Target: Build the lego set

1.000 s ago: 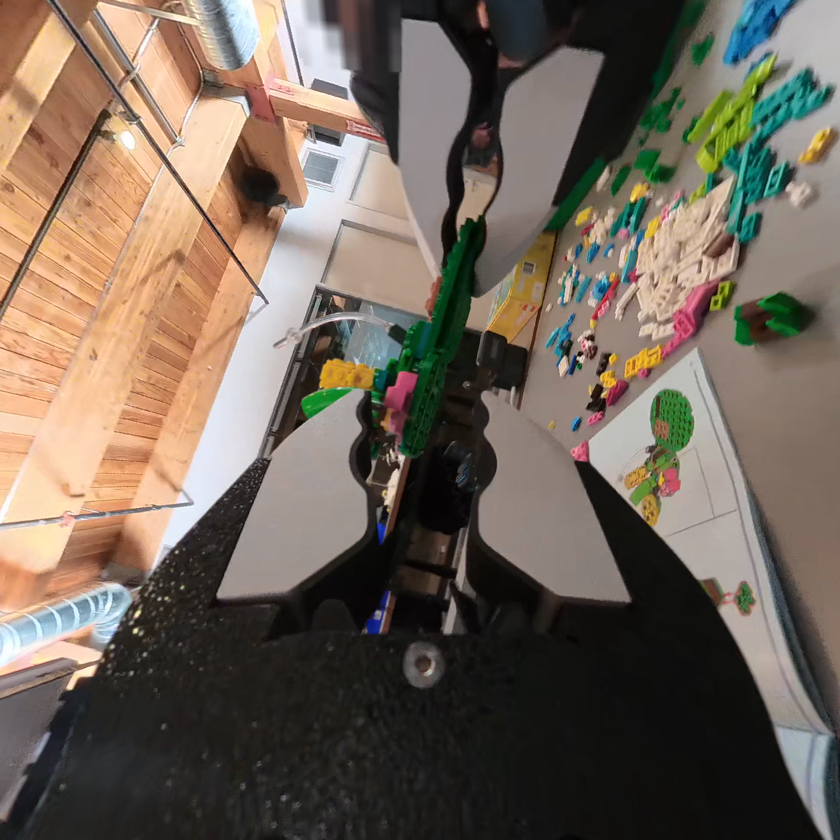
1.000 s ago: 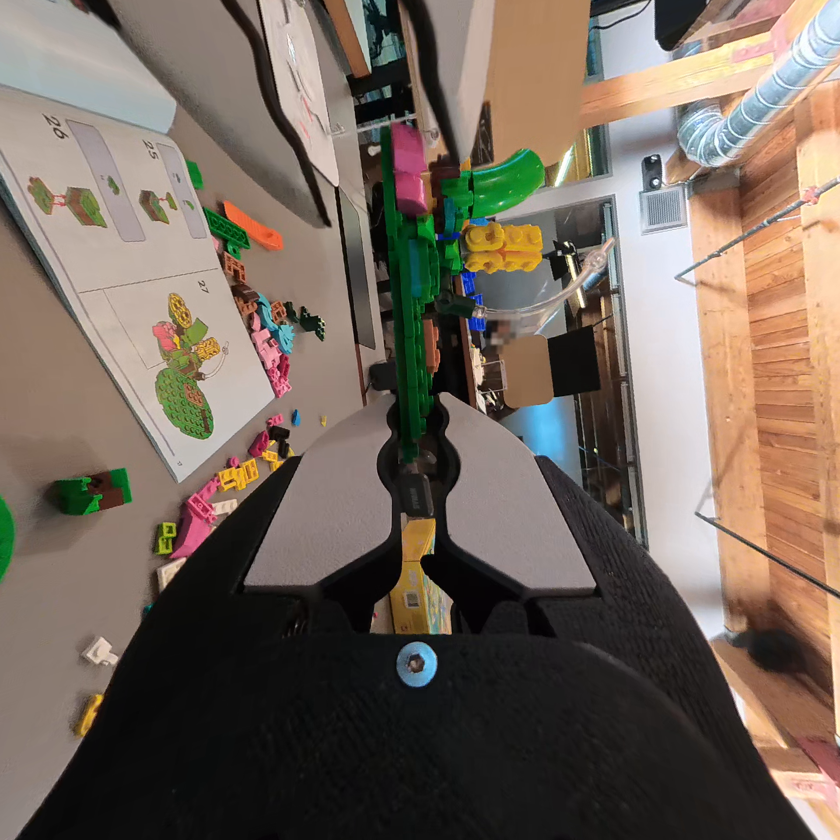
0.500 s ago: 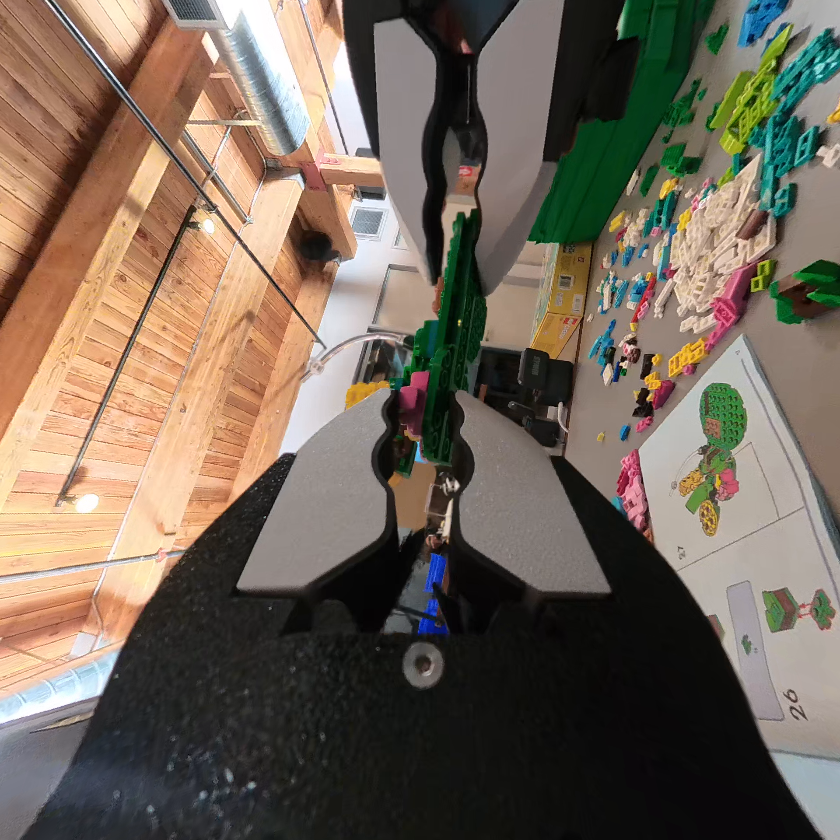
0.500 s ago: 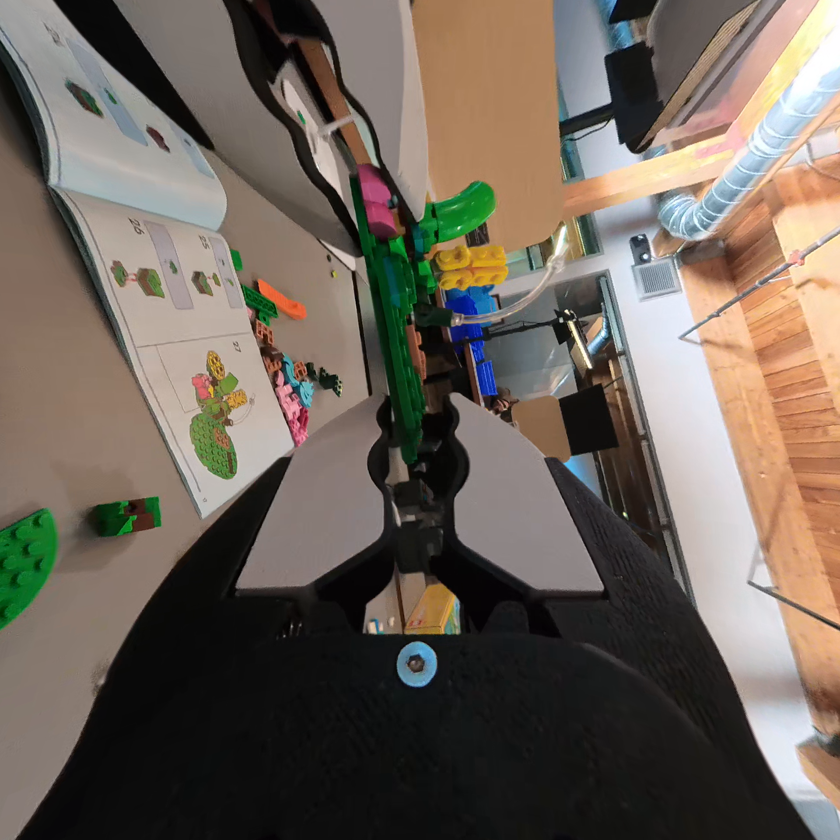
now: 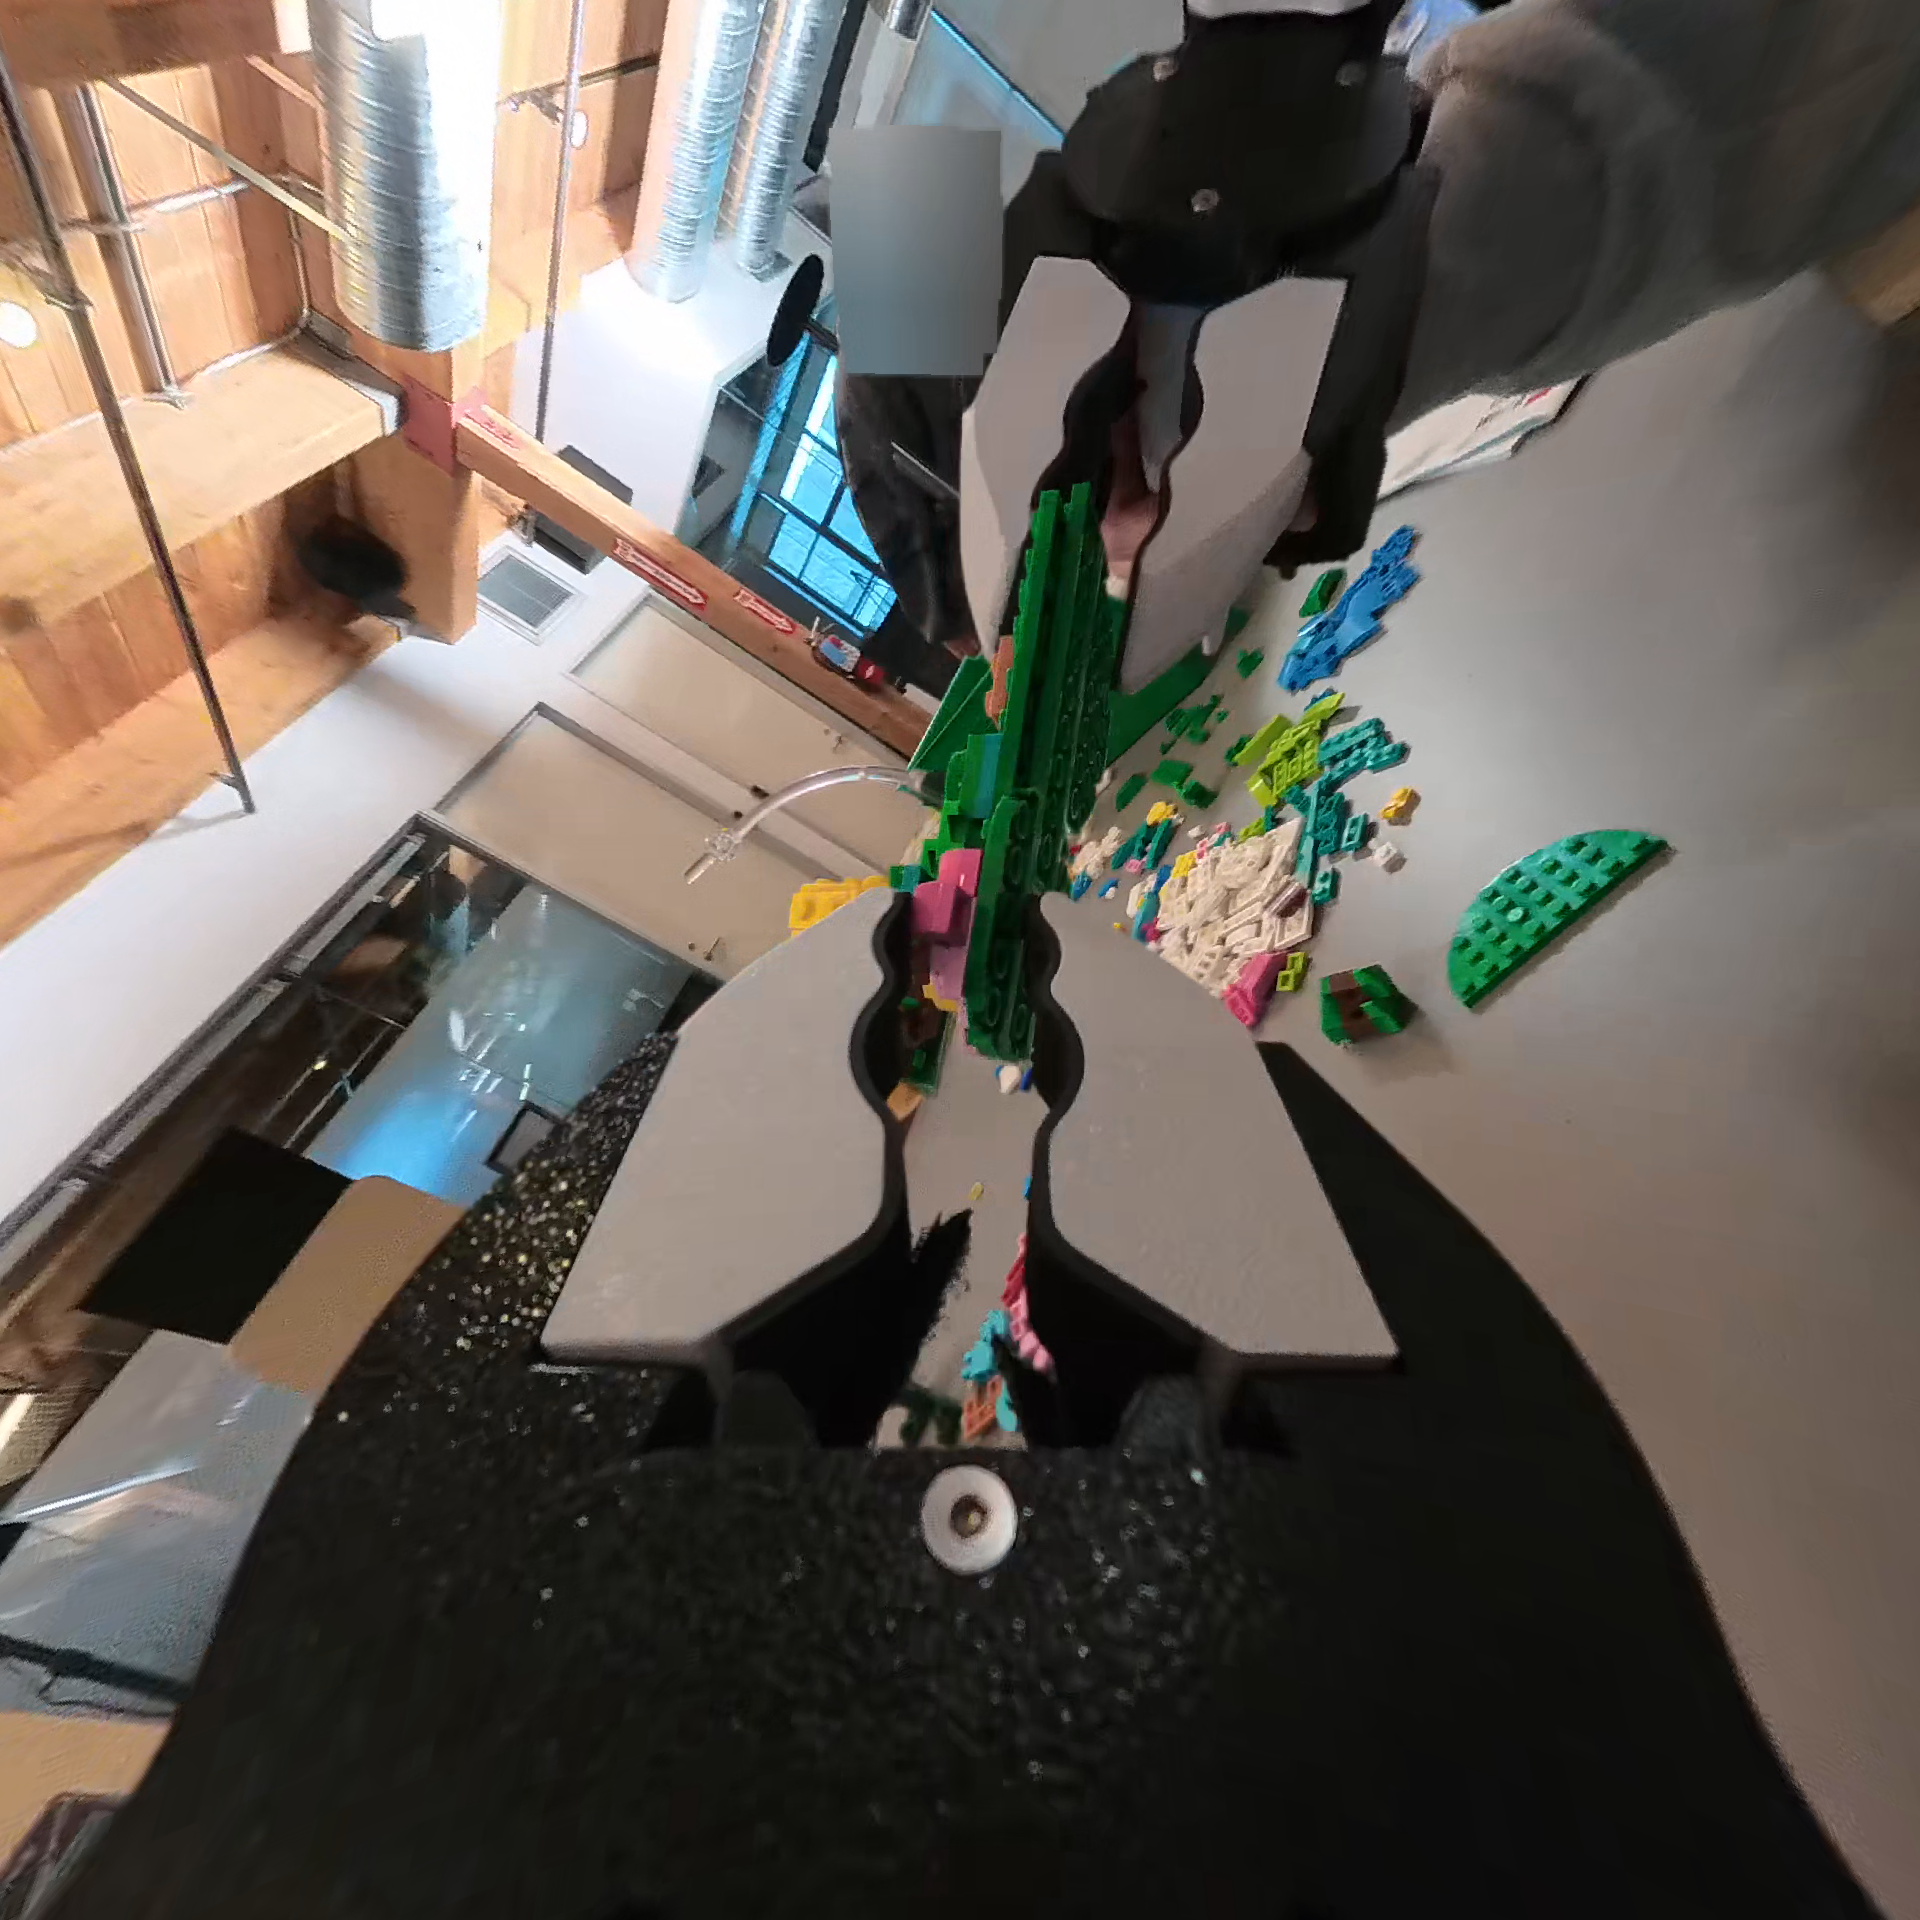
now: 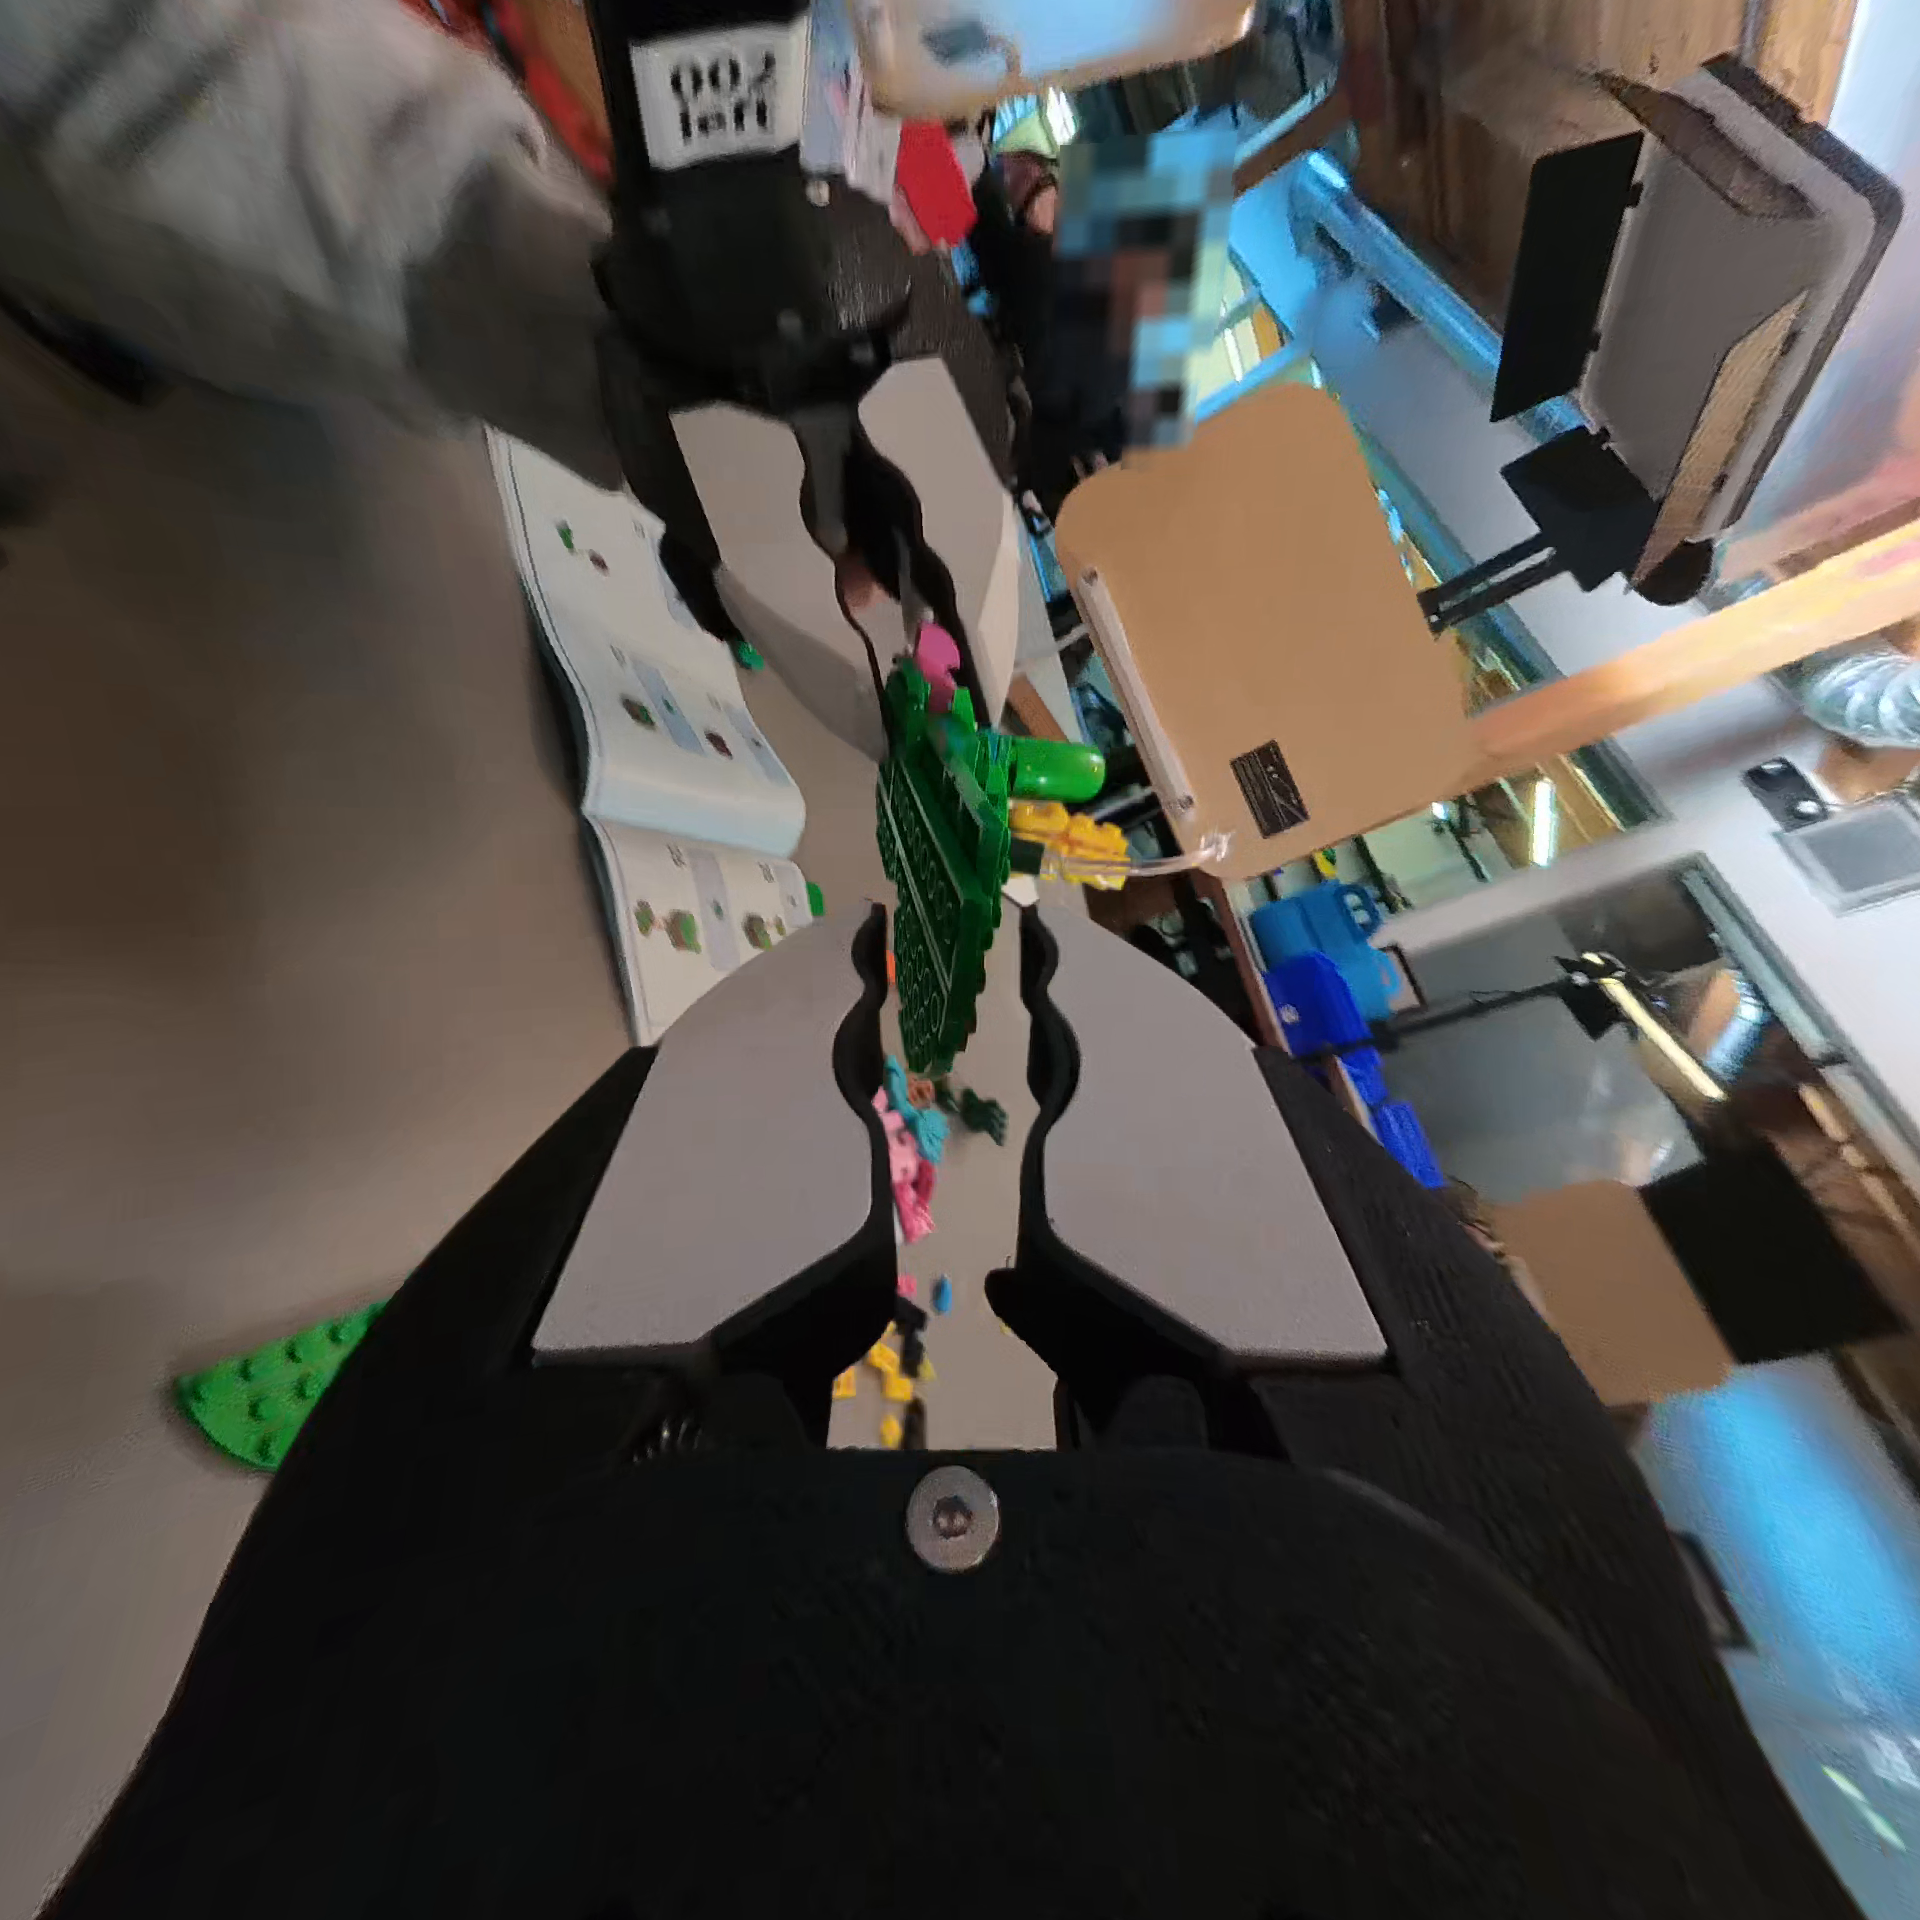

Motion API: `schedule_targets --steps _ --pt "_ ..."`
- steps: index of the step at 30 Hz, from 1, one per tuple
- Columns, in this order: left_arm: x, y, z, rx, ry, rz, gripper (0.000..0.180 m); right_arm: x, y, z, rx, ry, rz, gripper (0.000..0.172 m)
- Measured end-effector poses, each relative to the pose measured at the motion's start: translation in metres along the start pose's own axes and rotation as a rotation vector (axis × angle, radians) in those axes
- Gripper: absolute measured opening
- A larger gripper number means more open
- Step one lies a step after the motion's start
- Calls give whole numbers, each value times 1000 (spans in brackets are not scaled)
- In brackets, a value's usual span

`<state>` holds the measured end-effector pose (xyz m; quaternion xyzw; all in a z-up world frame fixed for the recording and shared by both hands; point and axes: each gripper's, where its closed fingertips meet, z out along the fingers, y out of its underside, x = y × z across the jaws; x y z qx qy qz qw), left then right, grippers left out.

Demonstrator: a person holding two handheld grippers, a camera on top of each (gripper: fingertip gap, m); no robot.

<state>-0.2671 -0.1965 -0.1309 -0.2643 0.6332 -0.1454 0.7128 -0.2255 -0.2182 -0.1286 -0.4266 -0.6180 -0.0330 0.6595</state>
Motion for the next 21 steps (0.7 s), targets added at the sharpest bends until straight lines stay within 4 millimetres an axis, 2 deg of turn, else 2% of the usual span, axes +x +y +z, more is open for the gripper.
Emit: schedule_targets --steps 2,5,10,13,18,21 --pt "-1 -4 -1 27 2 -24 20 2 -2 -1 22 9 17 12" --pt "-5 -6 -1 29 -22 -15 20 3 -3 -2 28 23 12 11" --pt "-15 8 2 -53 -102 -58 28 6 5 1 -50 84 -41 11" --pt "-21 9 0 -33 -142 -83 37 3 6 2 -49 97 -23 10" --pt "-30 8 -7 66 -145 -317 49 13 10 -3 28 115 240 10" --pt "-36 6 -9 85 -178 -334 52 25 19 -3 -19 175 293 9"
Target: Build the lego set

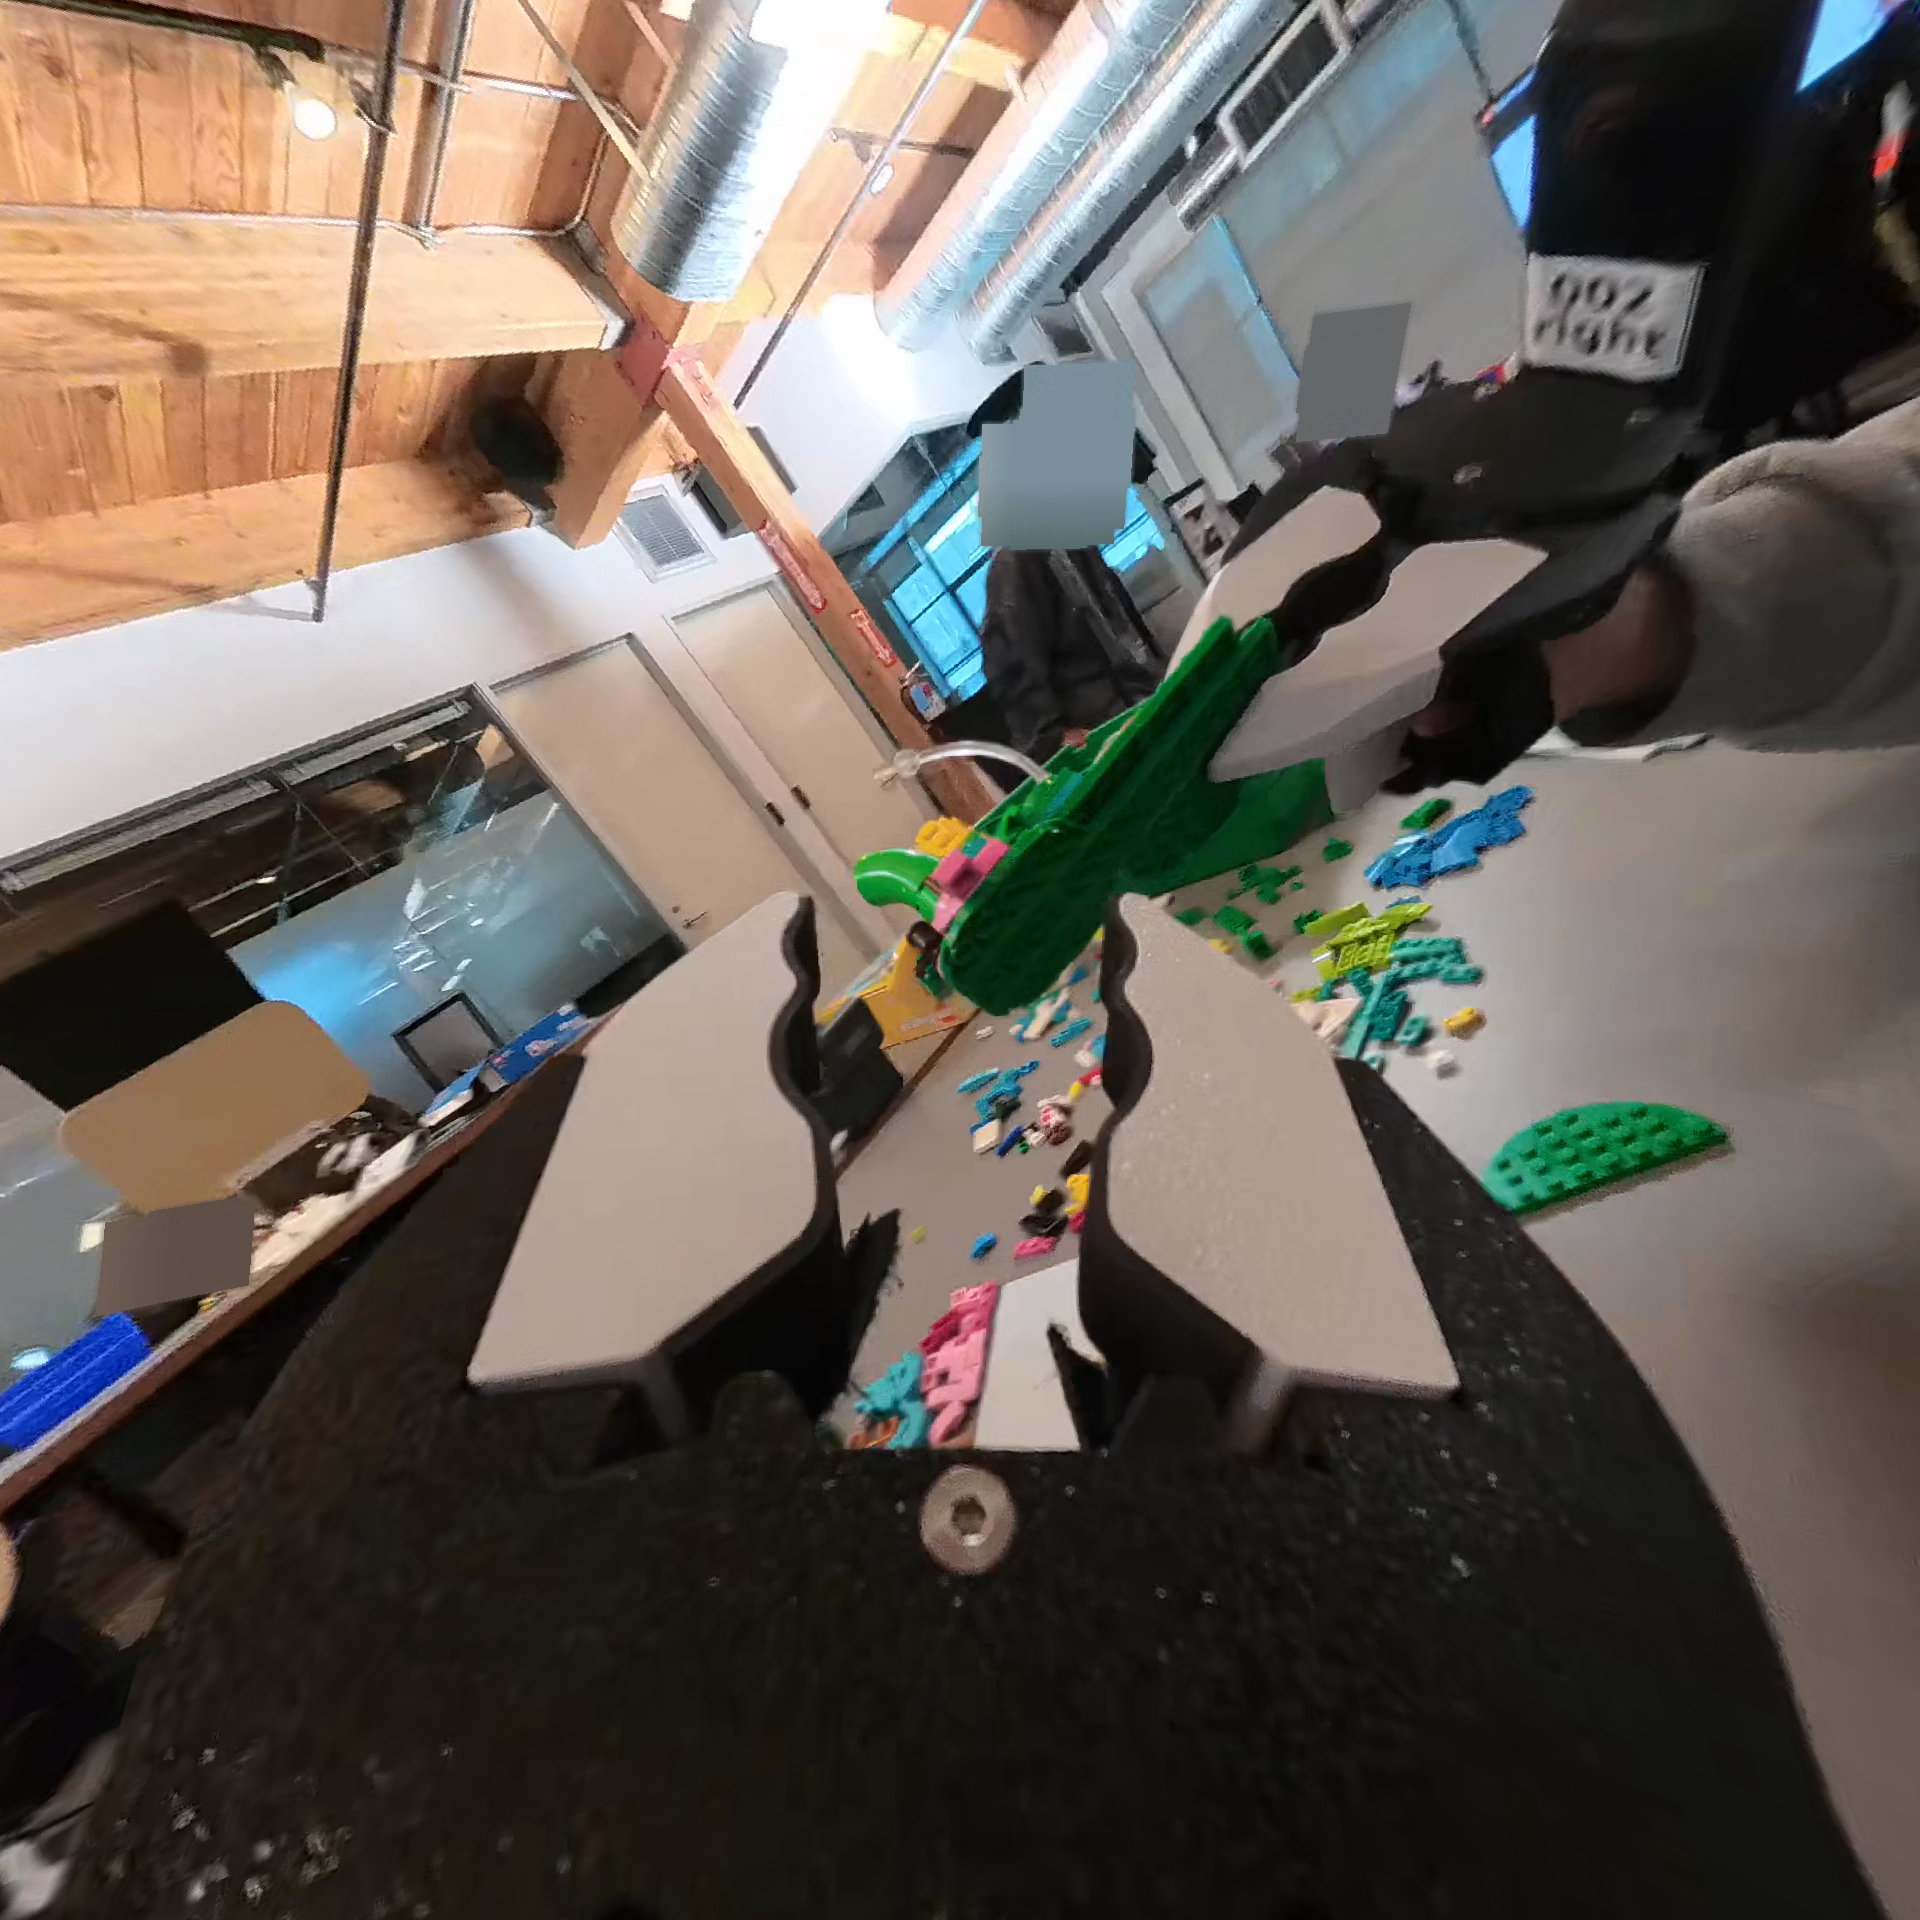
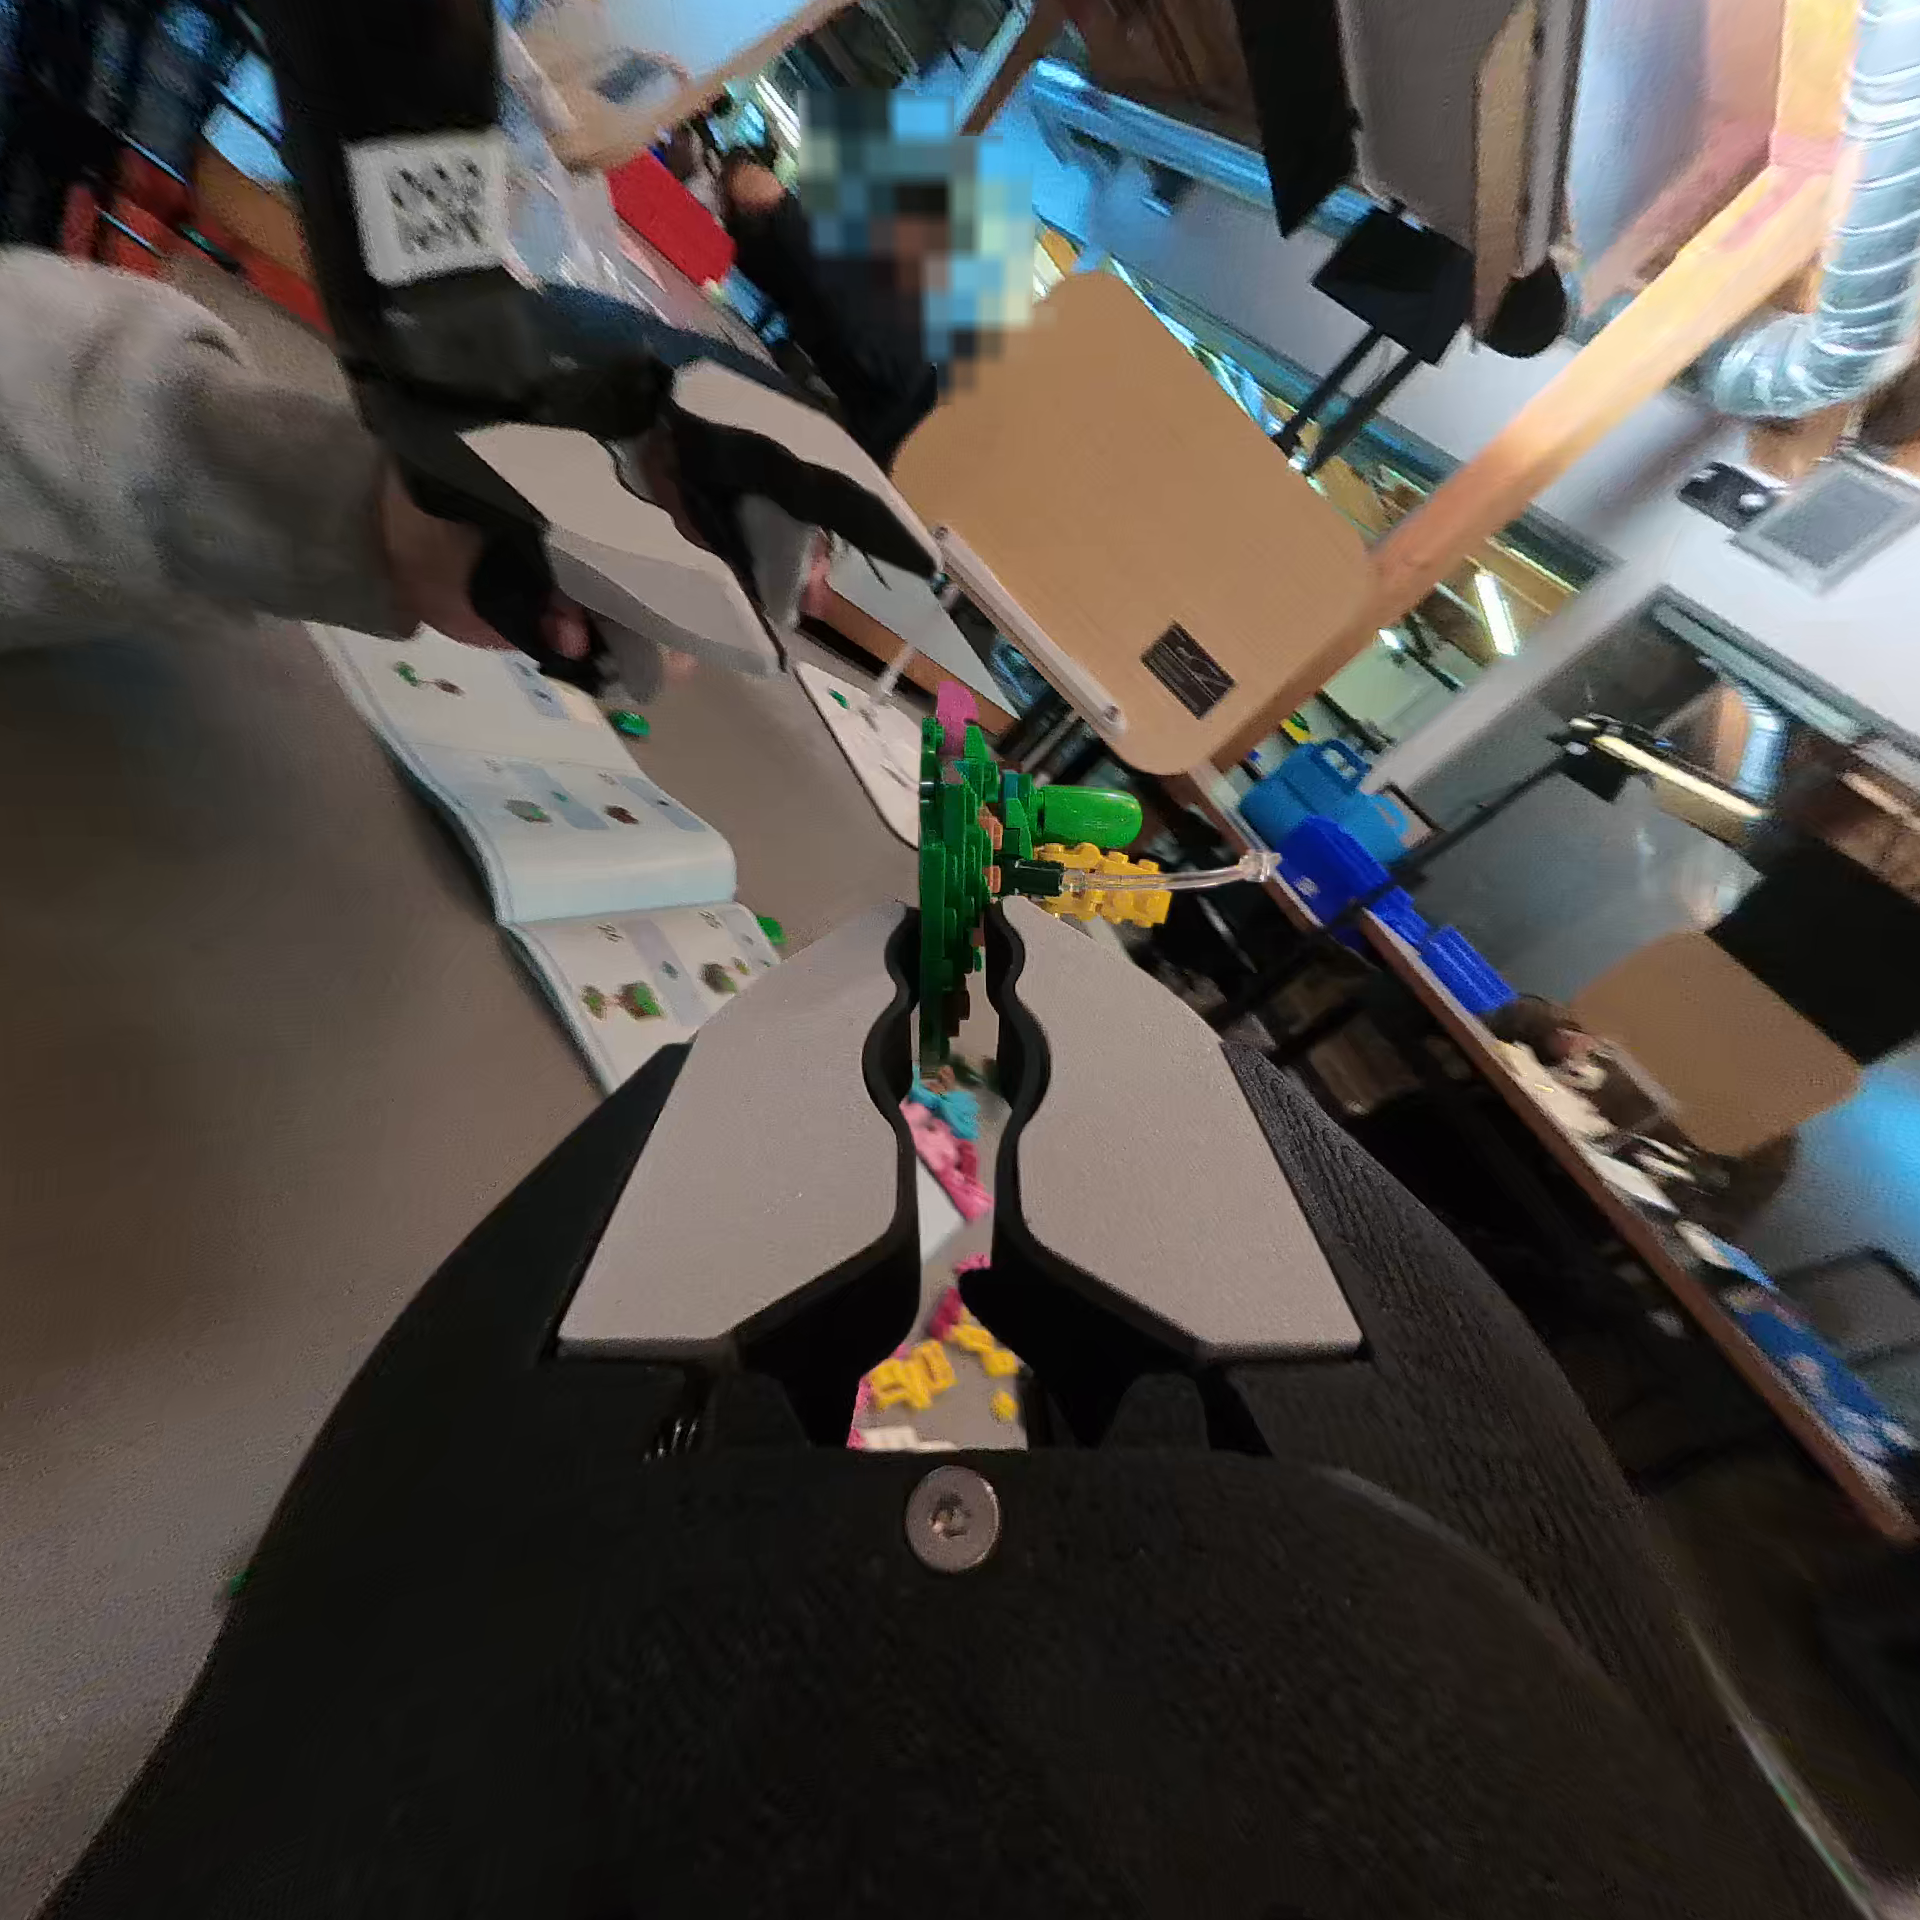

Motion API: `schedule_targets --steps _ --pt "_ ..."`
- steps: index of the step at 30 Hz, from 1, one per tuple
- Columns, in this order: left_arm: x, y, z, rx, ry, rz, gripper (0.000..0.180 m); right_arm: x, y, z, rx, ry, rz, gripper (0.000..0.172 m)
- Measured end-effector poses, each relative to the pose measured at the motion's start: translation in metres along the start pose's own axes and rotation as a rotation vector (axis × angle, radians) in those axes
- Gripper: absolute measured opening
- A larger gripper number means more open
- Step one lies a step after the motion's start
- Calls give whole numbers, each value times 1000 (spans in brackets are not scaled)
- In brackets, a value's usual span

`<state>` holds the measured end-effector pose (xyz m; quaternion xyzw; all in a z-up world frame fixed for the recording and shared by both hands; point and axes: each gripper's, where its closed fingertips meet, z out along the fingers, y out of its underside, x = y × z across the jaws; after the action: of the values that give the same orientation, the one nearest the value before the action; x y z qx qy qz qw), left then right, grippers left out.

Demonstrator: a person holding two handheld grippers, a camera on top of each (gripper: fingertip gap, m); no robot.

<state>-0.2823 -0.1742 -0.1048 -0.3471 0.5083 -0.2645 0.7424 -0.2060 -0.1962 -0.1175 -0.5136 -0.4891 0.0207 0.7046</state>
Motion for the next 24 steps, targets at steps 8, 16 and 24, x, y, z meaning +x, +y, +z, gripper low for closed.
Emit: schedule_targets --steps 8,16,24 --pt "30 18 29 -212 -74 507 42 3 13 13 -252 156 -430 9" --pt "52 17 38 -219 -48 693 13 -21 15 21 -278 81 -610 11" --pt "55 21 36 -223 -21 721 10 -25 18 23 -265 56 -550 10"
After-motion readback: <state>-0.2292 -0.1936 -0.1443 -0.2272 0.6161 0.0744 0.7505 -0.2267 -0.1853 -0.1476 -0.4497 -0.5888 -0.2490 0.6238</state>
